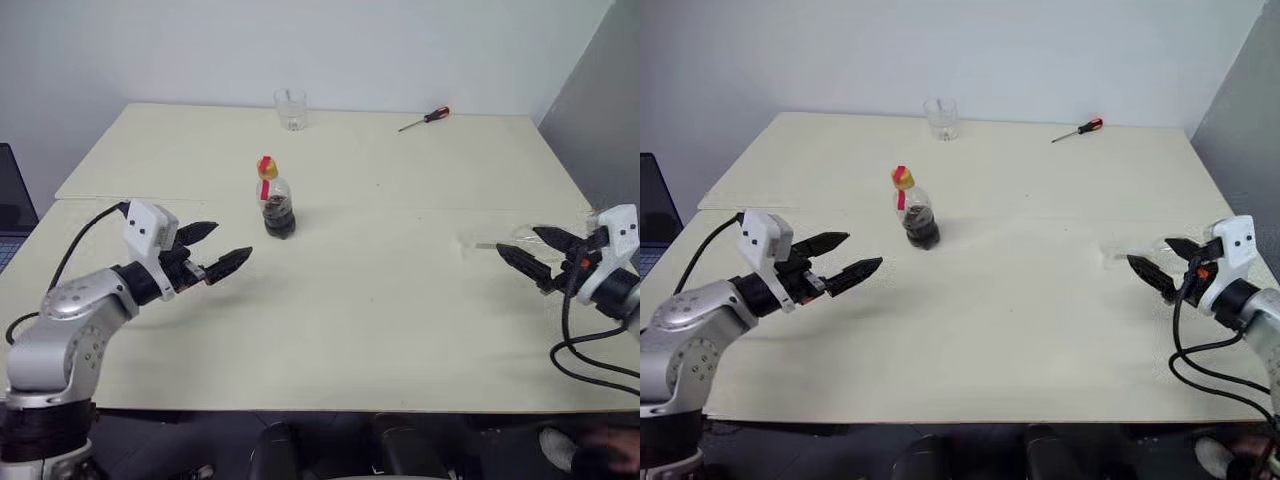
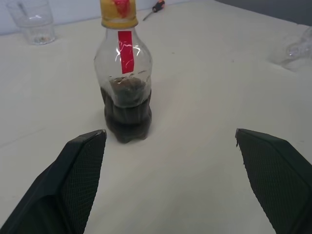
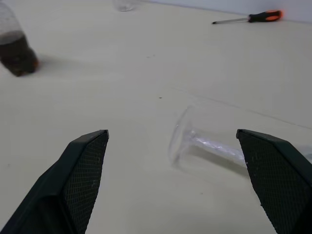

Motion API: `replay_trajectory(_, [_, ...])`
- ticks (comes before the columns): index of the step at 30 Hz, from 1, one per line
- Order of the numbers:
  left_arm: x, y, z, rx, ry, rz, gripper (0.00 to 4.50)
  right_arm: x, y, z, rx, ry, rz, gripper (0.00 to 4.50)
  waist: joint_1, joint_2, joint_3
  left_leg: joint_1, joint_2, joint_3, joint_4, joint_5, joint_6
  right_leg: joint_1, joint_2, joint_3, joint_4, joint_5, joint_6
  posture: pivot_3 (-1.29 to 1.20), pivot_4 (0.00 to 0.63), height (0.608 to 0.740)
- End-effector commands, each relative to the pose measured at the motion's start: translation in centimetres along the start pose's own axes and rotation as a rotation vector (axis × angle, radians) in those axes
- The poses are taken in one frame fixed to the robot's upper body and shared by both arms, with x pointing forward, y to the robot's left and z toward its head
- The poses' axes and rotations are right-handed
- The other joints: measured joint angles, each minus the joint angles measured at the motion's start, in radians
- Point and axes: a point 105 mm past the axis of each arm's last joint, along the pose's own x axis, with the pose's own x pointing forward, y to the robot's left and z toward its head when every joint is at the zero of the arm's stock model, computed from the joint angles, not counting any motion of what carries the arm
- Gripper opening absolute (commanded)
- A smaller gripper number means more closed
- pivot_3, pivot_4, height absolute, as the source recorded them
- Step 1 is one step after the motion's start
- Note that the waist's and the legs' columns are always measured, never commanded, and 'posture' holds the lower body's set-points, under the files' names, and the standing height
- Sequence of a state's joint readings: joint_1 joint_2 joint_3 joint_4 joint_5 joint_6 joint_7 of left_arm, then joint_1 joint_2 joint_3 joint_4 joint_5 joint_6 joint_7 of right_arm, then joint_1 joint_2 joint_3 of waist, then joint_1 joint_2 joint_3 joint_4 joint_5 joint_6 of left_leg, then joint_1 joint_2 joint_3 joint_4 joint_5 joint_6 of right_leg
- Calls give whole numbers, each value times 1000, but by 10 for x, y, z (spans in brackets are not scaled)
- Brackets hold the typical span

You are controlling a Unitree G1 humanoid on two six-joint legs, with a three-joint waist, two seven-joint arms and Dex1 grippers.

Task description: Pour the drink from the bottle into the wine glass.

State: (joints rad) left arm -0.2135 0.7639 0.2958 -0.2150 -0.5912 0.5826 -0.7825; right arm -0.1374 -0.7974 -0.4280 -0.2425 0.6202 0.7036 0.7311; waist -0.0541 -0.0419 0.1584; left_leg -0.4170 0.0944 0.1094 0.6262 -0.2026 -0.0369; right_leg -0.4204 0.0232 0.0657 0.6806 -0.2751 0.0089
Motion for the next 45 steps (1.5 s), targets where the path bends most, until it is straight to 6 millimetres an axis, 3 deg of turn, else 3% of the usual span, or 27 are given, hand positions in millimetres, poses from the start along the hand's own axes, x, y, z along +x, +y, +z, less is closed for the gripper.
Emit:
replay_trajectory(1, [-3, 0, 8, 34, -12, -29, 4500, 2, 9, 12, -4, -35, 82, 4485, -1, 0, 0, 0, 1, 0, 0, 0, 0, 0, 0, 0, 0, 0, 0, 0, 150, 740])
replay_trajectory(10, [-2, 22, 12, 14, -75, 94, 4500, 9, 43, 8, 2, 13, 257, 4485, 0, 0, 0, 0, 2, -1, -1, 0, 0, 0, 0, -1, 0, -1, -1, 0, 150, 740])
replay_trajectory(17, [38, 40, 2, 29, -75, 154, 4500, 33, 98, 23, -71, -17, 467, 4485, 4, -1, 1, 0, 0, -1, 2, 0, 0, 1, 2, -2, 1, 1, 1, 0, 150, 740])
replay_trajectory(22, [69, 46, -8, 34, -85, 166, 4500, 30, 128, 33, -51, -41, 603, 4485, 15, -1, 1, -2, 0, 0, 2, 0, 0, 0, 3, -1, 0, 1, 1, 0, 150, 740])
replay_trajectory(28, [86, 48, -17, 47, -82, 186, 4500, 29, 140, 38, -89, -42, 629, 4485, 20, -1, 1, -4, 1, 1, 2, 0, 0, -1, 3, -2, 0, 0, 1, 0, 150, 740])
replay_trajectory(32, [103, 40, -19, 26, -98, 140, 4500, 32, 149, 43, -103, -66, 635, 4485, 24, -1, 1, -5, 1, 0, 2, 0, 0, -1, 3, -4, 1, 0, 1, 0, 150, 740])
replay_trajectory(45, [126, 41, -19, 71, -87, 93, 4500, 35, 157, 38, -109, -58, 631, 4485, 24, -2, 1, -6, 1, 0, 4, 0, 0, -1, 3, -5, 1, 1, 1, 0, 150, 740])
